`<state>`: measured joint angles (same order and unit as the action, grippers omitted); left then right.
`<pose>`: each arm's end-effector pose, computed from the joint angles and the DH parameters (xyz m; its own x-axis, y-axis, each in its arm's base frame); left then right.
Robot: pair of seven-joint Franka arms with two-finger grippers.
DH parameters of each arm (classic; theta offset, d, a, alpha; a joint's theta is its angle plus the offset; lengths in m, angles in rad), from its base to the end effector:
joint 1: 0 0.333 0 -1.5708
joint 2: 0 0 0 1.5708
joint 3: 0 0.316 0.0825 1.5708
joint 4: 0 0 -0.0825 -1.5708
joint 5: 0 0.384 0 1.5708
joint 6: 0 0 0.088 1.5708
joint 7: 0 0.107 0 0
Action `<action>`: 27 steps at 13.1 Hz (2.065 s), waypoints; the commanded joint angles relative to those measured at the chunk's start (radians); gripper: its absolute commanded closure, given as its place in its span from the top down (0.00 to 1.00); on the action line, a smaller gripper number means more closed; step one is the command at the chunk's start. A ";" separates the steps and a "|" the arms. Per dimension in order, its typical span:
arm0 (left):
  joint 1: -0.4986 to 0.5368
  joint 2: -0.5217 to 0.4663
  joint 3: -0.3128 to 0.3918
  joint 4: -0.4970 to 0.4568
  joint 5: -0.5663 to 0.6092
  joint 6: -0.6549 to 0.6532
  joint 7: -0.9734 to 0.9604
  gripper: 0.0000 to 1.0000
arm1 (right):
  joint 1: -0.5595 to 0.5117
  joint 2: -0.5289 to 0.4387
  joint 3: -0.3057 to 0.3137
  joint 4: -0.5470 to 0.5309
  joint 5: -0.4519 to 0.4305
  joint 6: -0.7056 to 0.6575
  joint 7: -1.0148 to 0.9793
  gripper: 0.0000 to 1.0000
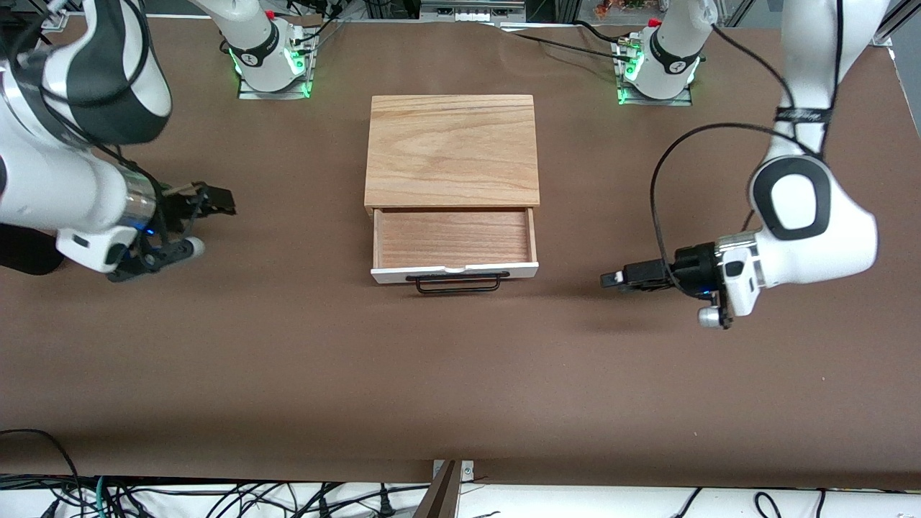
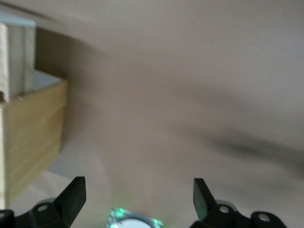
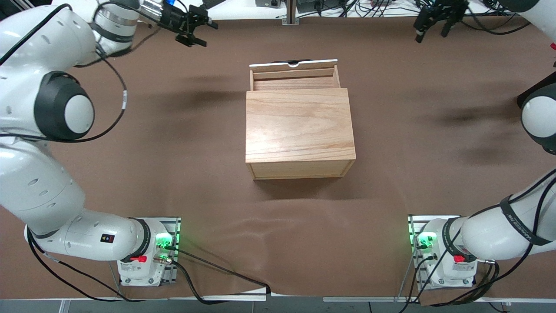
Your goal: Pull top drawer with both arms simultaneously
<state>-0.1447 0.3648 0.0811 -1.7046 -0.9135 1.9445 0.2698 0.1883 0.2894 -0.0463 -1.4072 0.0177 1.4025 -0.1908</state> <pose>0.6476 -0.1000 0.3927 0.9975 0.0486 -0.0505 0.0701 -0.6934 0.7171 0.6067 0.0926 0.5182 0.9034 0.3217 -0.2835 0.3183 -0.9461 -0.0592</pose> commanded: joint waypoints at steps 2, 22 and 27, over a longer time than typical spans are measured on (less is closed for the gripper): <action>0.010 -0.173 -0.004 -0.044 0.397 -0.094 -0.168 1.00 | -0.009 -0.080 -0.018 -0.029 -0.050 -0.068 0.010 1.00; 0.024 -0.310 -0.031 0.057 0.909 -0.325 -0.299 1.00 | -0.155 -0.302 0.013 -0.276 -0.050 0.207 0.146 1.00; 0.027 -0.311 -0.031 0.053 0.907 -0.329 -0.300 1.00 | -0.152 -0.297 0.013 -0.276 -0.027 0.220 0.287 1.00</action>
<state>-0.1276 0.0689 0.0613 -1.6554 -0.0260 1.6337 -0.0174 0.0427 -0.0066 -0.0414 -1.6905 -0.0246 1.6253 0.0686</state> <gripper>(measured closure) 0.000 0.000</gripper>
